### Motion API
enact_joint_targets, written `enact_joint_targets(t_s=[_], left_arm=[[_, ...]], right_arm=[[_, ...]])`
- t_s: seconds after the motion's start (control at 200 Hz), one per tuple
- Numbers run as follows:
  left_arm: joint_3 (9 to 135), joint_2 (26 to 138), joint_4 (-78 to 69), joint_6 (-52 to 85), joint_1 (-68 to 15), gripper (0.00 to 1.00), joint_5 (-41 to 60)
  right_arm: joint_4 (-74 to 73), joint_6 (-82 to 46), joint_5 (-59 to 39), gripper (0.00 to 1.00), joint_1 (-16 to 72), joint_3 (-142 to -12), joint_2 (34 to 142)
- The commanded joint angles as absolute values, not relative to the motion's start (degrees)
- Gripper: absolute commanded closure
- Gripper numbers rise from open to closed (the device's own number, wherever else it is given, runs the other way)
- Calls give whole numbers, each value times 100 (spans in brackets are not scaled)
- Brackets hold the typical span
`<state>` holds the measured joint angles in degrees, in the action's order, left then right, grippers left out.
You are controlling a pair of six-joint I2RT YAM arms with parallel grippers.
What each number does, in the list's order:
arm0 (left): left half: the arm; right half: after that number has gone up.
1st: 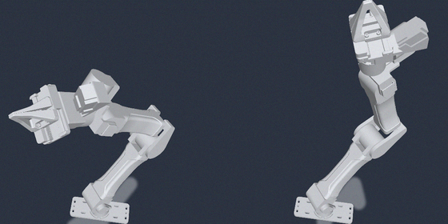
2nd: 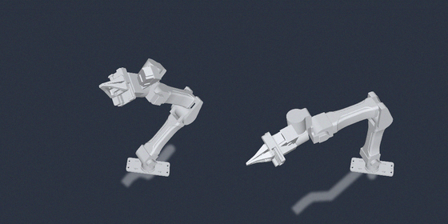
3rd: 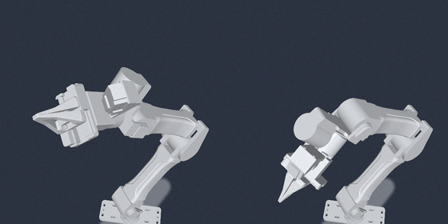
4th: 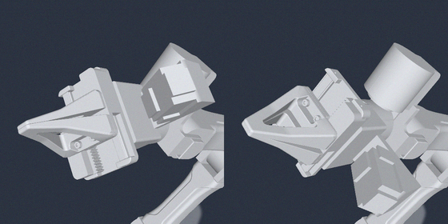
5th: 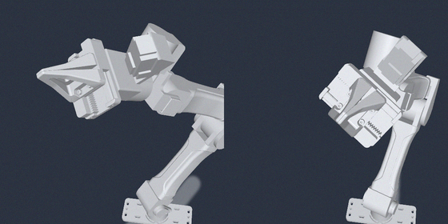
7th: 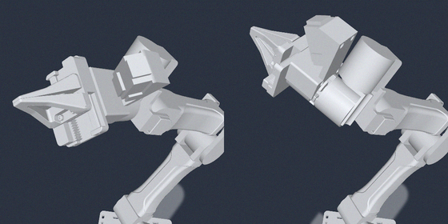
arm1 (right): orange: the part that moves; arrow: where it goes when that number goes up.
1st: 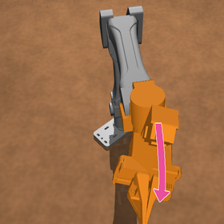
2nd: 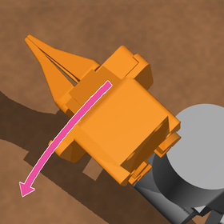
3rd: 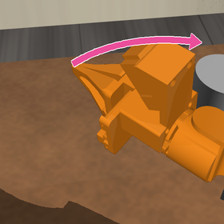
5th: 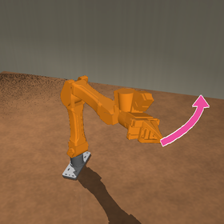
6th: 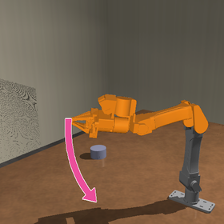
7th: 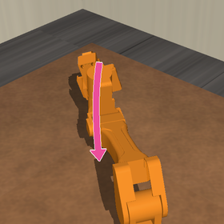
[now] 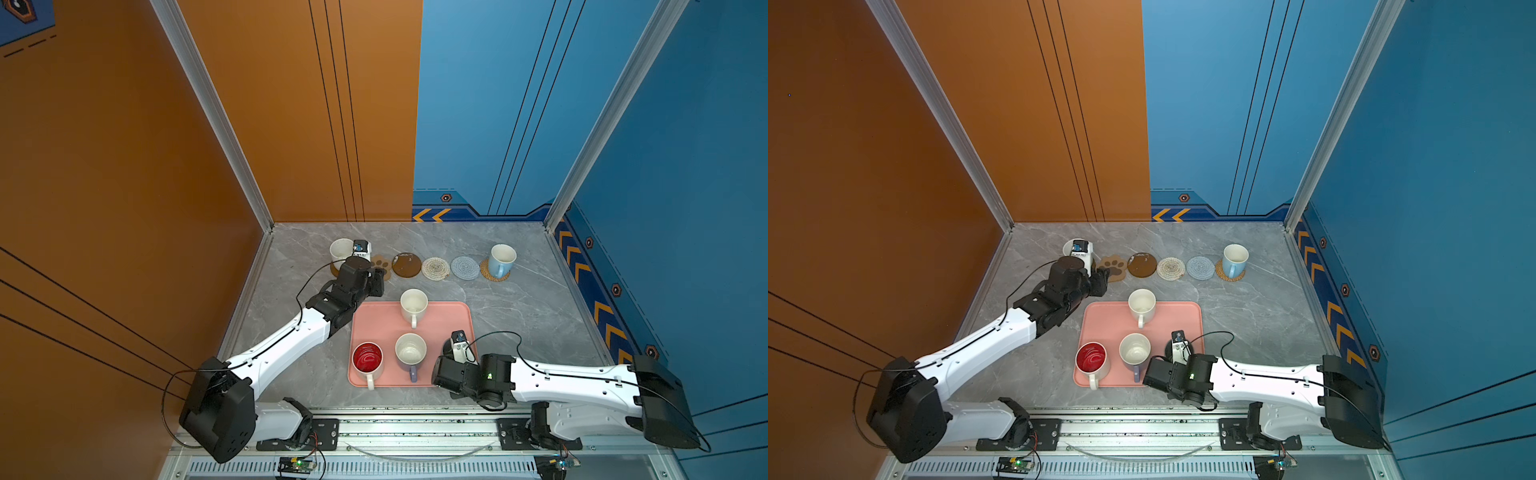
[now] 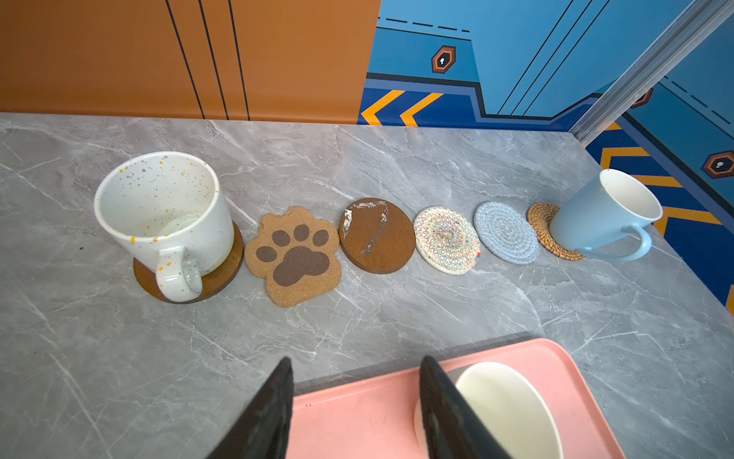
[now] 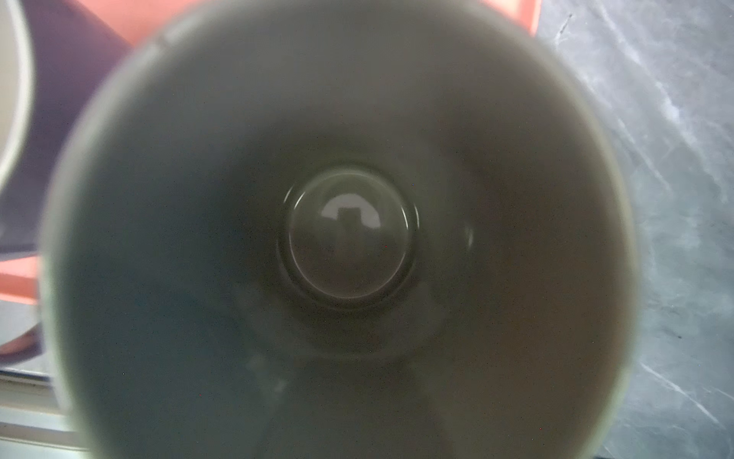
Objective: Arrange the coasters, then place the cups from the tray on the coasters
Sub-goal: 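Lower the right gripper into the grey mug and grip its rim, then lift the grey mug and carry it toward the pale blue woven coaster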
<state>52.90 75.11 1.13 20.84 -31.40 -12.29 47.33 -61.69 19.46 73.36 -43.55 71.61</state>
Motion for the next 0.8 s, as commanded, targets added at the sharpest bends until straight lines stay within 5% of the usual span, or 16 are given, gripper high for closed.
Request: enact_joint_targets(t_s=[0.0, 0.175, 0.796], left_arm=[[5234, 7531, 57, 2136, -3082, 48, -1104], [5223, 7535, 56, 2133, -3080, 48, -1097], [5206, 7506, 63, 2143, -3067, 48, -1109]], right_arm=[[4759, -6130, 1995, 82, 7295, -4474, 7207], [4772, -6108, 2001, 100, 7286, -4483, 7189], [5238, -6029, 2668, 100, 7370, -4742, 6520]])
